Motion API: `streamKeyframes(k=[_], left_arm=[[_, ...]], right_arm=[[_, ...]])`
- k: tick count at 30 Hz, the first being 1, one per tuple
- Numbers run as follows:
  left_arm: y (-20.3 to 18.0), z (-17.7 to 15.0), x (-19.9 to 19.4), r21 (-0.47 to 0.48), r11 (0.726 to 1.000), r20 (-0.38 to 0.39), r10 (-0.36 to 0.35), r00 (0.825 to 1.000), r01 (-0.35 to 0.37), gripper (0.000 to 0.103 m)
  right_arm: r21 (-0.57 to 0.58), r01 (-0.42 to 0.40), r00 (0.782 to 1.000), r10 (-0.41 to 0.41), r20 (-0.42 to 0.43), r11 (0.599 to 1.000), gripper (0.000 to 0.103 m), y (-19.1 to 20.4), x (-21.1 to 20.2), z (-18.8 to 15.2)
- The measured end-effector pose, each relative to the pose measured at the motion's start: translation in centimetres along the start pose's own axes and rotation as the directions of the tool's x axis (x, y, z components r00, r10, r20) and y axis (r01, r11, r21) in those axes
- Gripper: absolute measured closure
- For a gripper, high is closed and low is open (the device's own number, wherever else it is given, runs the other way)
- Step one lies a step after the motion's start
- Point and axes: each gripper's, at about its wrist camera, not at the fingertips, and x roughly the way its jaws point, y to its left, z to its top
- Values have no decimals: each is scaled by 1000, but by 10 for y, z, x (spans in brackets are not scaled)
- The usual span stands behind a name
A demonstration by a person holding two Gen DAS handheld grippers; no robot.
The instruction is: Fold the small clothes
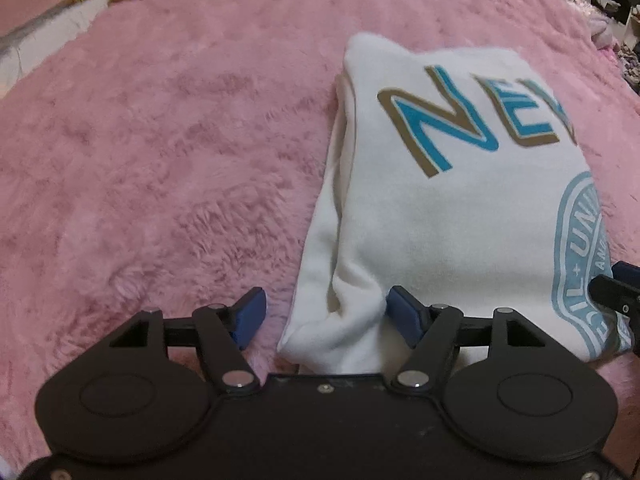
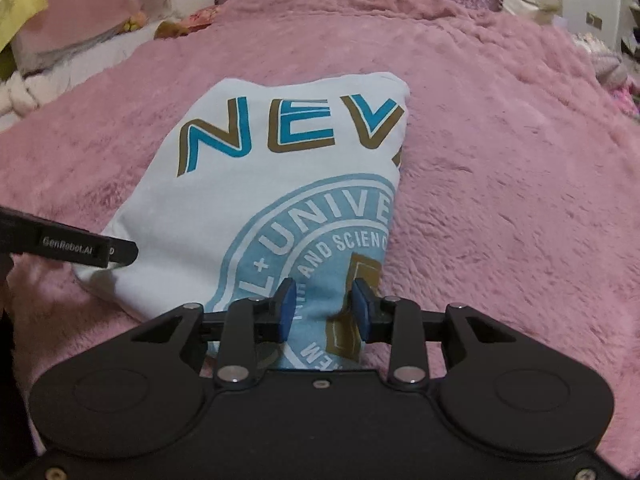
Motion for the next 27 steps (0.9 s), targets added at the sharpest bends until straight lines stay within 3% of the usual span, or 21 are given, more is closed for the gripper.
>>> streamKeyframes(k=[4,6,8,11,12,15,23,27], left_arm=[[-9,2,-27,22,999,144,46,989,-50,35],[-8,11,-42,-17,1000,245,26,969,-22,35],[-7,19,-43,-38,998,277,-37,960,50,34],[-8,34,-16,-62,991,214,-105,971,121,34],[-12,38,-10,-52,992,202,-100,974,113,34],[-30,49,26,56,998,91,-2,996,-3,31],[-19,49,33,-25,999,59,-39,997,40,26],[-23,53,23,-13,1000,76,-17,997,18,27]], right_arm=[[58,1,999,-3,45,998,75,-4,-12,0],[126,-10,993,-5,119,992,75,-6,-19,0],[139,-15,995,1,97,990,75,-6,-10,8],[148,15,999,-22,43,989,75,-6,11,8],[139,21,999,-27,37,990,75,-4,14,8],[139,22,999,-26,26,990,74,-4,13,17],[154,-1,1000,-1,14,988,72,-13,28,27],[135,-8,1000,7,8,991,68,-14,35,29]])
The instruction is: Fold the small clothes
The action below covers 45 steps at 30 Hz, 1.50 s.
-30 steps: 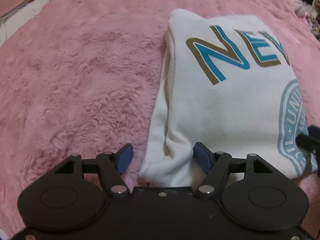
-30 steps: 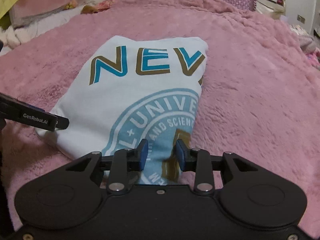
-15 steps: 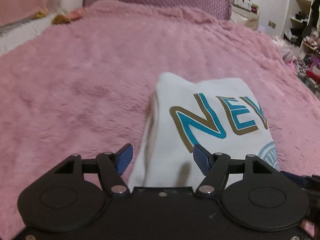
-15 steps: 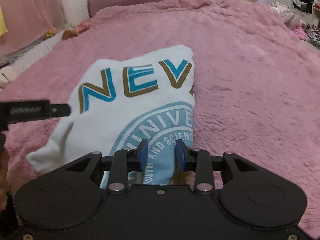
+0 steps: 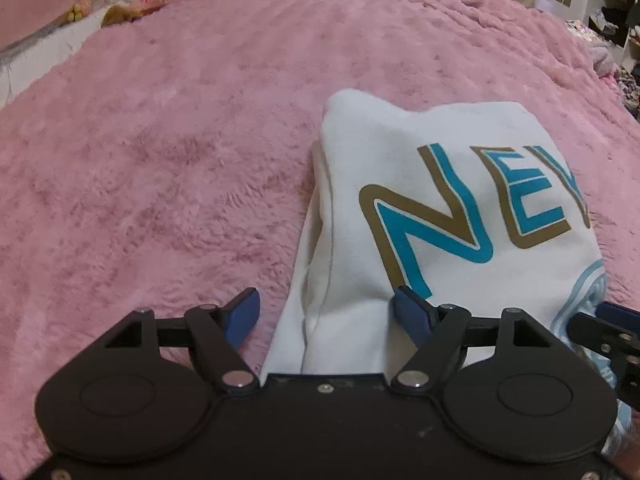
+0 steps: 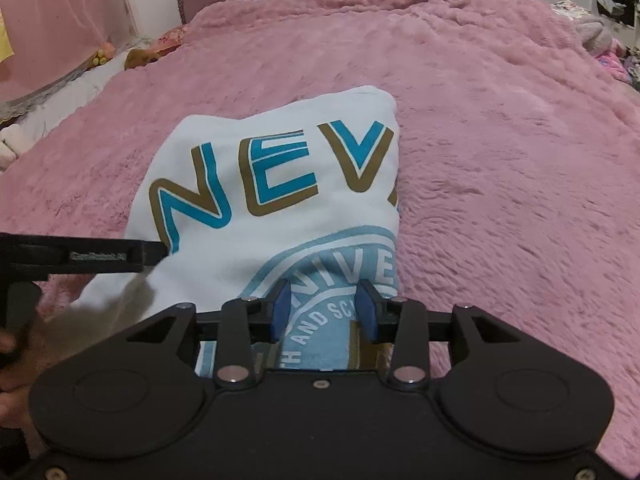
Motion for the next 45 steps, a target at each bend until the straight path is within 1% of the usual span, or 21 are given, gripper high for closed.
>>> streamKeyframes(k=[1,3,4,5,7,9,10,12,13,14,16,18,22,25,28,29,30,32,35,41,45], left_arm=[[-2,4,-6,11,1000,10,17,1000,-17,29],[-5,19,-23,28,999,102,34,994,-37,28],[-6,29,-35,19,999,168,38,985,-42,28],[-6,38,-39,9,999,204,36,978,-38,28],[-5,60,-32,-3,1000,228,-2,974,3,28],[-6,71,-11,-19,1000,210,-4,978,8,28],[-8,73,8,-15,1000,176,9,984,-7,28],[-13,70,49,27,998,62,52,997,-54,25],[-14,63,69,42,998,18,51,999,-52,25],[-12,59,74,21,999,25,46,999,-47,21],[-8,64,69,-32,999,18,40,999,-39,21],[-10,73,57,-17,998,38,58,998,-58,21],[-16,90,40,-13,996,121,87,989,-87,23],[-13,103,52,-15,996,158,90,983,-89,23],[-13,108,88,25,995,69,97,993,-99,21],[-11,107,106,32,997,18,68,998,-69,20],[-8,106,112,15,998,20,53,998,-54,18],[-2,109,110,-30,999,24,29,999,-28,19],[2,113,95,-27,999,30,26,999,-25,19],[17,92,45,-73,997,28,1,1000,1,21],[19,67,9,-53,998,6,29,1000,-29,21]], right_arm=[[20,-10,1000,10,0,1000,67,-3,-2,3],[21,-41,998,40,41,999,67,-3,-11,18],[-5,-37,996,37,75,999,68,-1,-13,26],[-35,-13,995,17,101,999,68,1,-12,35],[-45,23,994,-18,108,999,68,0,5,52],[-5,28,997,-28,72,1000,66,-9,29,61],[17,34,999,-34,36,999,64,-15,45,61],[31,26,1000,-26,7,999,59,-24,63,56],[41,13,1000,-13,10,999,59,-28,67,53],[47,3,1000,-4,17,999,59,-30,67,50],[50,-3,1000,2,20,999,59,-30,63,51],[59,-8,1000,7,20,998,59,-28,55,59],[31,16,996,-19,90,999,61,-24,45,78],[44,46,994,-50,95,998,61,-30,62,93],[58,62,997,-64,49,996,59,-38,95,100],[73,50,999,-51,10,996,57,-44,109,100],[95,40,999,-38,-16,995,56,-48,121,99],[127,27,1000,-25,-13,992,56,-54,126,99],[118,27,1000,-28,7,993,56,-50,112,100],[89,48,999,-47,-6,995,55,-41,65,96],[45,67,998,-67,-7,997,54,-34,32,91]])
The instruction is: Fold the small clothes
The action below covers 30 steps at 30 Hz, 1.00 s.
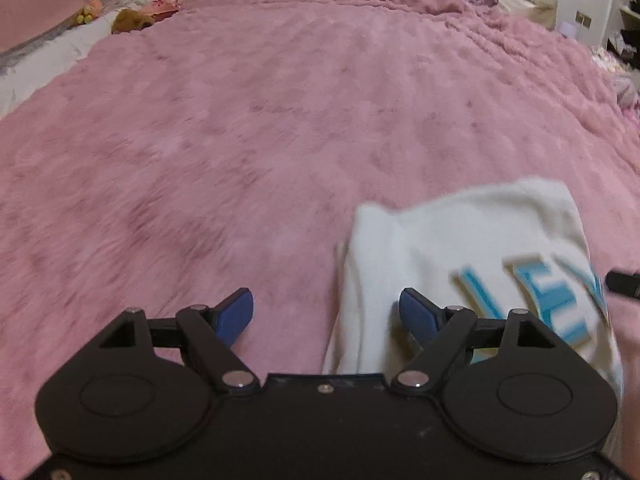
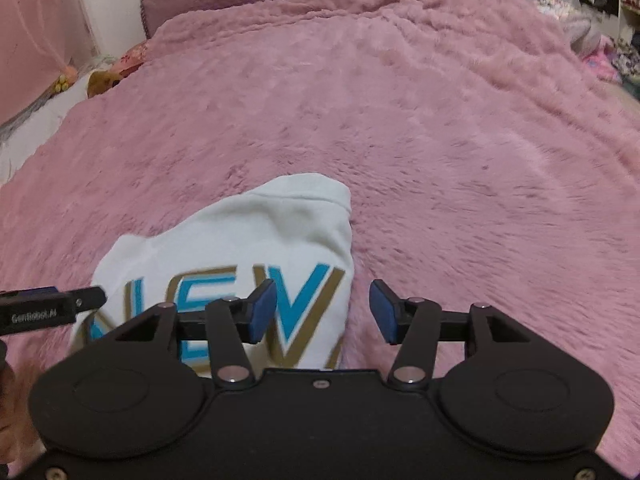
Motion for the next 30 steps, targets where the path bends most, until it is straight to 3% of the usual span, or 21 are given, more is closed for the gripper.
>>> streamKeyframes(k=[2,3,6,7,12,19,22,24,25,26,27,29,30], left_arm=[[7,-18,-16,0,1000,-20,16,1000,-16,21],[13,-25,-19,-11,1000,-36,1,999,-2,21],[24,-46,-26,-30,992,-126,-125,984,123,20],[26,-54,-25,-17,991,-150,-130,980,129,19],[29,-64,-14,-67,986,-169,-160,973,150,19],[39,-66,-6,-139,965,-147,-243,959,223,18],[37,-62,3,-157,961,-130,-249,960,228,17],[26,-59,10,-156,965,-127,-233,964,213,15],[23,-59,11,-148,968,-118,-222,968,204,15],[19,-60,10,-120,973,-100,-209,973,196,15],[14,-60,7,-82,979,-84,-196,977,189,17],[5,-61,2,-16,983,-56,-185,981,184,23],[2,-62,0,4,984,-44,-179,983,179,33]], right_arm=[[-10,1,1000,-1,2,1000,48,2,-19,-8],[-13,0,1000,0,4,1000,41,2,-28,-14],[-10,-39,999,39,-15,999,33,2,-44,-40],[-14,-55,997,55,-45,998,33,1,-43,-50],[16,-40,995,41,-91,999,30,-1,-27,-83],[48,-94,989,99,-107,994,30,-6,-23,-73],[120,-147,980,161,-119,982,22,-7,-4,-76],[104,-158,979,169,-111,982,18,-4,9,-78],[86,-160,981,168,-99,983,18,0,8,-79],[64,-160,983,165,-83,985,25,5,7,-79],[53,-168,983,172,-71,984,39,8,6,-78],[36,-158,985,160,-61,987,47,14,3,-77],[13,-148,987,149,-57,989,55,17,1,-77]])
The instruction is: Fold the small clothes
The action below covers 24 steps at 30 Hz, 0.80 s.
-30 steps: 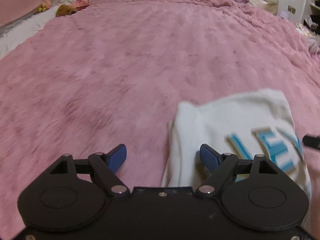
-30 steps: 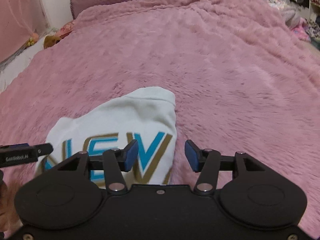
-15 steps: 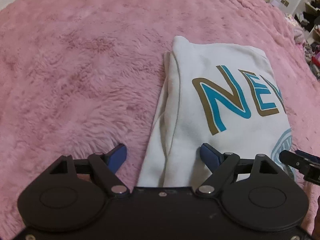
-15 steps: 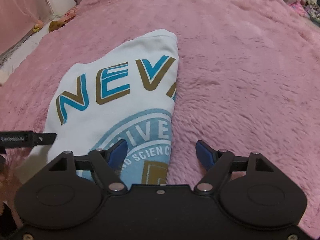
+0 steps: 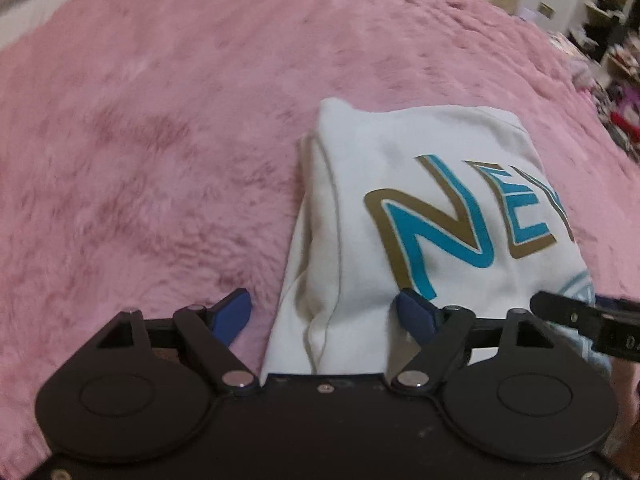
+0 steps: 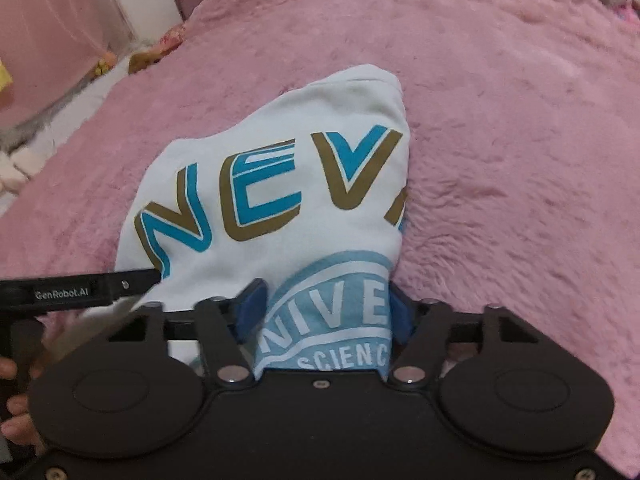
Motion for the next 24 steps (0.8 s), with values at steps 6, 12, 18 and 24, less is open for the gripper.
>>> streamKeyframes(k=[6,12,18,24], left_arm=[[-35,-10,-22,111,991,105,67,992,-79,84],[-41,-12,-43,24,998,141,59,988,-63,87],[-58,-3,-77,-8,1000,172,3,985,-1,88],[-87,-13,-74,35,994,151,94,984,-101,88]], right_arm=[[33,-5,999,4,40,999,76,-3,-17,5],[61,-26,996,21,83,998,83,-9,-44,9],[60,-11,993,4,118,998,95,-23,-78,12],[147,-23,987,-2,164,989,103,-64,-106,11]])
